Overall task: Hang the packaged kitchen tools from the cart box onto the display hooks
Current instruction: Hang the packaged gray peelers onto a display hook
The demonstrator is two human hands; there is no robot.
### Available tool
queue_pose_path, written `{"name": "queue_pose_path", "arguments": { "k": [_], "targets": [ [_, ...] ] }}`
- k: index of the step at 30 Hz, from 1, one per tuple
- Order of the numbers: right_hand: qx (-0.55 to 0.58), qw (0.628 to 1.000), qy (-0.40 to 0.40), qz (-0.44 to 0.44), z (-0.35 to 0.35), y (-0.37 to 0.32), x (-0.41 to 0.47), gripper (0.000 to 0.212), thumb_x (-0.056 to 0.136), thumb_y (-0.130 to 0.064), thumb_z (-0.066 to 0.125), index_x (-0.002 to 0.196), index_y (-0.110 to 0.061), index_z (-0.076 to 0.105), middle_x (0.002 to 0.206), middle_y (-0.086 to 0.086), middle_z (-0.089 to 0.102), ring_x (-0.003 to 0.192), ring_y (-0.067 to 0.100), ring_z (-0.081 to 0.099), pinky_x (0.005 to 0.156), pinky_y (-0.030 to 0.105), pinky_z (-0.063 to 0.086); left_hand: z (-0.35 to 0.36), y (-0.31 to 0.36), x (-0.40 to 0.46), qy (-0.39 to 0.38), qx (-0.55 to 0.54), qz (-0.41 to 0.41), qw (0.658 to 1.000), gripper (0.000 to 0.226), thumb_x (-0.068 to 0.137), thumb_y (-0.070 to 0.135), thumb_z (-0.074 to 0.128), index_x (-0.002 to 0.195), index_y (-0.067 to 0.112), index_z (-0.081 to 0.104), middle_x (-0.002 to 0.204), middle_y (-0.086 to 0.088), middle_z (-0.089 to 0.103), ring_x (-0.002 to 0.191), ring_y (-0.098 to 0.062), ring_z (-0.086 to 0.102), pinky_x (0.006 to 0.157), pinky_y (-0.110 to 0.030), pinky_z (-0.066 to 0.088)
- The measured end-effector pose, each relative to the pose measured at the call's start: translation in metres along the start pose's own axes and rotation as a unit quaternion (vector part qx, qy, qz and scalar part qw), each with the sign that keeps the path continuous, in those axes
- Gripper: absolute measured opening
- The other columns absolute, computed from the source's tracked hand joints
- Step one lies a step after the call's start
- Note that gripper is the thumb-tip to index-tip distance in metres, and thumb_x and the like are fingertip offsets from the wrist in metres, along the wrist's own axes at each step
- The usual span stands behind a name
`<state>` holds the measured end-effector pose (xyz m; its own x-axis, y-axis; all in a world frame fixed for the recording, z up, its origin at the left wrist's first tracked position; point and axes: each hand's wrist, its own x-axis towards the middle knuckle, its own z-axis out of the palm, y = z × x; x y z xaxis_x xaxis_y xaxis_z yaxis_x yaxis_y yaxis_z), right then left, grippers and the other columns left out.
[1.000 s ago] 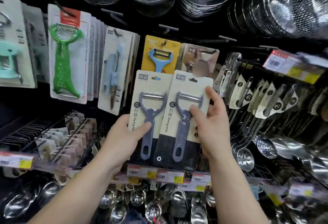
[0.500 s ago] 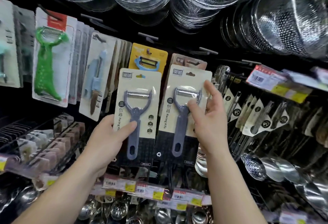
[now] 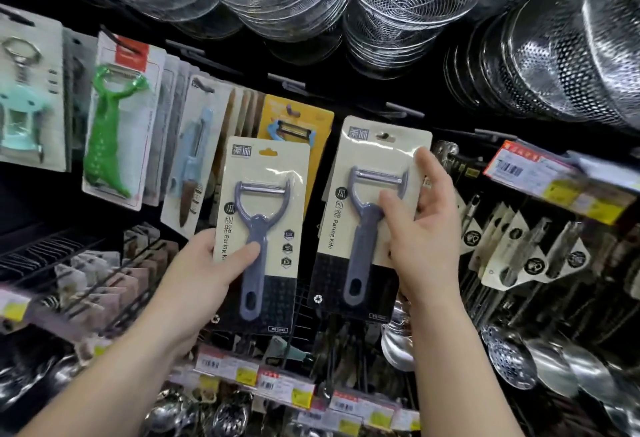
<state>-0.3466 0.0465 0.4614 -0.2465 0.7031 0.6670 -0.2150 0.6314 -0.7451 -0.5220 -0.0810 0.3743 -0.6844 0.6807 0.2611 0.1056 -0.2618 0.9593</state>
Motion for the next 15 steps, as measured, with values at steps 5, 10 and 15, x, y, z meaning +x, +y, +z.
{"name": "queue_pose_path", "arguments": {
  "k": [5, 10, 15],
  "targets": [
    [-0.006, 1.000, 0.004, -0.017, -0.002, -0.001, 0.011, 0.051, 0.092, -0.011, 0.064, 0.120, -0.051, 0.051, 0.139, -0.013, 0.057, 0.126, 0.006, 0.056, 0.108, 0.038, 0.047, 0.007, 0.003, -0.003, -0.006, -0.002, 0.003, 1.000, 0.015, 0.096, 0.021, 0.064, 0.106, 0.017, 0.073, 0.106, 0.004, 0.078, 0.104, -0.018, 0.073, 0.104, -0.054, 0.047],
    [0.000, 1.000, 0.012, -0.006, -0.003, 0.007, 0.011, 0.046, 0.092, -0.012, 0.064, 0.123, -0.046, 0.056, 0.135, -0.017, 0.059, 0.128, 0.006, 0.055, 0.108, 0.040, 0.047, 0.007, 0.003, -0.002, 0.002, -0.012, 0.005, 1.000, 0.014, 0.094, 0.021, 0.065, 0.105, 0.017, 0.072, 0.105, 0.003, 0.078, 0.105, -0.019, 0.072, 0.105, -0.054, 0.046],
    [-0.014, 1.000, 0.007, -0.004, 0.000, 0.008, 0.013, 0.046, 0.094, -0.013, 0.064, 0.125, -0.045, 0.055, 0.139, -0.019, 0.056, 0.131, 0.003, 0.051, 0.111, 0.037, 0.043, 0.008, 0.004, -0.002, 0.005, -0.020, 0.005, 1.000, 0.012, 0.095, 0.018, 0.064, 0.105, 0.016, 0.071, 0.105, 0.003, 0.079, 0.105, -0.017, 0.072, 0.107, -0.052, 0.045]
  ]
}}
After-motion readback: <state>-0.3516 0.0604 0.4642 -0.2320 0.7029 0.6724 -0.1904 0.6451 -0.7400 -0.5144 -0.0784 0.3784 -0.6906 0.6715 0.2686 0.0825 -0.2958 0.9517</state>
